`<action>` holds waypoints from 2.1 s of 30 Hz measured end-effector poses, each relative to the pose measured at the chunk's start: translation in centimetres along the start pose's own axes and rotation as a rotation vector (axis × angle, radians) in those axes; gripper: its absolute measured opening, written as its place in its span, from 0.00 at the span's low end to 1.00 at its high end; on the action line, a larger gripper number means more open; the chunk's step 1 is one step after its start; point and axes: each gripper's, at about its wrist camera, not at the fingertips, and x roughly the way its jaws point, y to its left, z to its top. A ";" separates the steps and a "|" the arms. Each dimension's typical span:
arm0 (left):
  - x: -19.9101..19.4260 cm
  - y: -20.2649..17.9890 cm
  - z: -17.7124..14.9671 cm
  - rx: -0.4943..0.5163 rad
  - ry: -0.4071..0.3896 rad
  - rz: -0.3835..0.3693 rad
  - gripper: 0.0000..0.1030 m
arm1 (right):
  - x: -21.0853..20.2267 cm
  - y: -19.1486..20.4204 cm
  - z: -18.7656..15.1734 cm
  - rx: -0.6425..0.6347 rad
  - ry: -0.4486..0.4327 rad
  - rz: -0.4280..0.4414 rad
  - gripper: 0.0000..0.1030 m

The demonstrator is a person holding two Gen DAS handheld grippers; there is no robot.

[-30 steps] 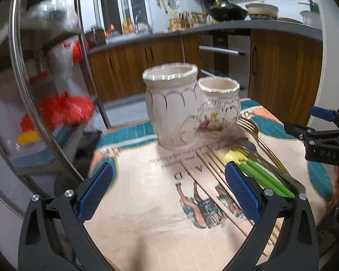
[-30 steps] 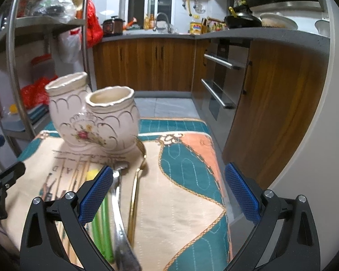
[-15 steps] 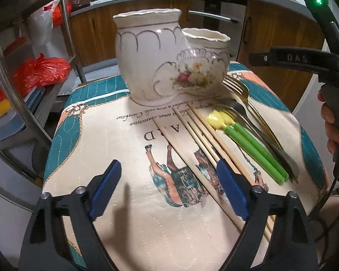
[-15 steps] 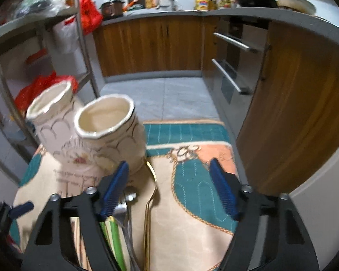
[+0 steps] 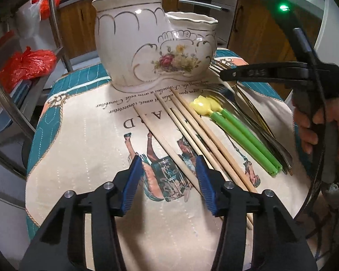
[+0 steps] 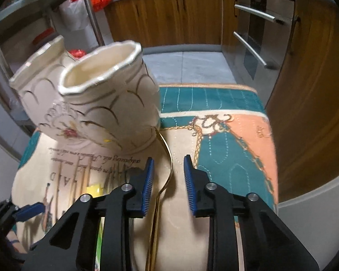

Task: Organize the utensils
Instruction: 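Grasp one wooden chopstick with the left tool while the right tool grasps the gold fork, then lift the chopstick with the left tool while the right tool lifts the gold fork toward the holder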

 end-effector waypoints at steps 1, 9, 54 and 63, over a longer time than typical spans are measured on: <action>0.0 -0.1 0.0 0.003 -0.001 0.003 0.45 | 0.3 0.1 0.1 -0.004 -0.001 -0.004 0.18; 0.0 0.2 0.3 0.014 -0.008 0.006 0.14 | -0.1 0.1 0.2 -0.019 -0.043 -0.011 0.07; -11.3 5.4 11.4 0.001 -0.728 -0.159 0.04 | -18.3 4.1 3.8 -0.158 -0.778 0.033 0.03; -7.5 6.4 17.2 -0.108 -0.771 -0.180 0.04 | -18.3 1.7 7.3 -0.035 -0.890 0.007 0.03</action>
